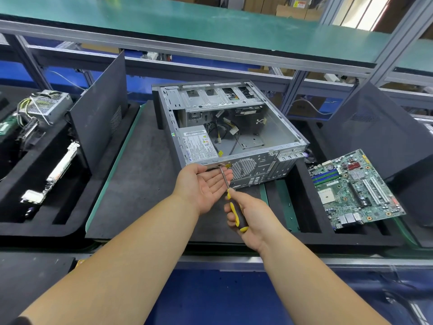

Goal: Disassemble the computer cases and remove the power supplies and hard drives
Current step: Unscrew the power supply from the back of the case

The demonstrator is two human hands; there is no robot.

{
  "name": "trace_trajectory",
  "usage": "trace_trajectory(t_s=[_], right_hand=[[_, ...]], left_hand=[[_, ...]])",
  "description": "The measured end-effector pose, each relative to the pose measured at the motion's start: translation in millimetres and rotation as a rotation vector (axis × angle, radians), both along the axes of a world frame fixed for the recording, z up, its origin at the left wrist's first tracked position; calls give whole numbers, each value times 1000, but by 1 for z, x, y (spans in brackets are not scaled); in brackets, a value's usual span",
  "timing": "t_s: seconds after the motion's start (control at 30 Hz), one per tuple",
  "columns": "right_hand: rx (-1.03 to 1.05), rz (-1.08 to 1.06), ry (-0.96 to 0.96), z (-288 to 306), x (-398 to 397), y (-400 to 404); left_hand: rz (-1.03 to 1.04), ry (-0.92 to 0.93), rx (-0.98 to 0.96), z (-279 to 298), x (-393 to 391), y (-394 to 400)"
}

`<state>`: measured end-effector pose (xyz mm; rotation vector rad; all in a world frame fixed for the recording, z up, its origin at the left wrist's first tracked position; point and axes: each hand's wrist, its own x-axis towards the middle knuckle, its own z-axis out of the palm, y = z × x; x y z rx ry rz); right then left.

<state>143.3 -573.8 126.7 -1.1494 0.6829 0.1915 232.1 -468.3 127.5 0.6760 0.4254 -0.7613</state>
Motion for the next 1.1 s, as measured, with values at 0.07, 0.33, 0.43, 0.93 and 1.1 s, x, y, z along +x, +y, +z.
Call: trace_trajectory(t_s=[0.07, 0.33, 0.43, 0.93, 1.1], right_hand=[[68, -10, 22, 1, -1, 0], [-135, 38, 18, -6, -1, -1], [-167, 34, -6, -8, 0, -1], [-220, 13, -48, -11, -2, -7], [-266, 15, -66, -12, -6, -9]], left_hand=[[3, -6, 1, 0, -1, 0], [-1, -8, -3, 2, -2, 0], [0, -5, -6, 2, -1, 0], [-34, -16, 91, 1, 0, -3], [-25, -19, 121, -3, 1, -6]])
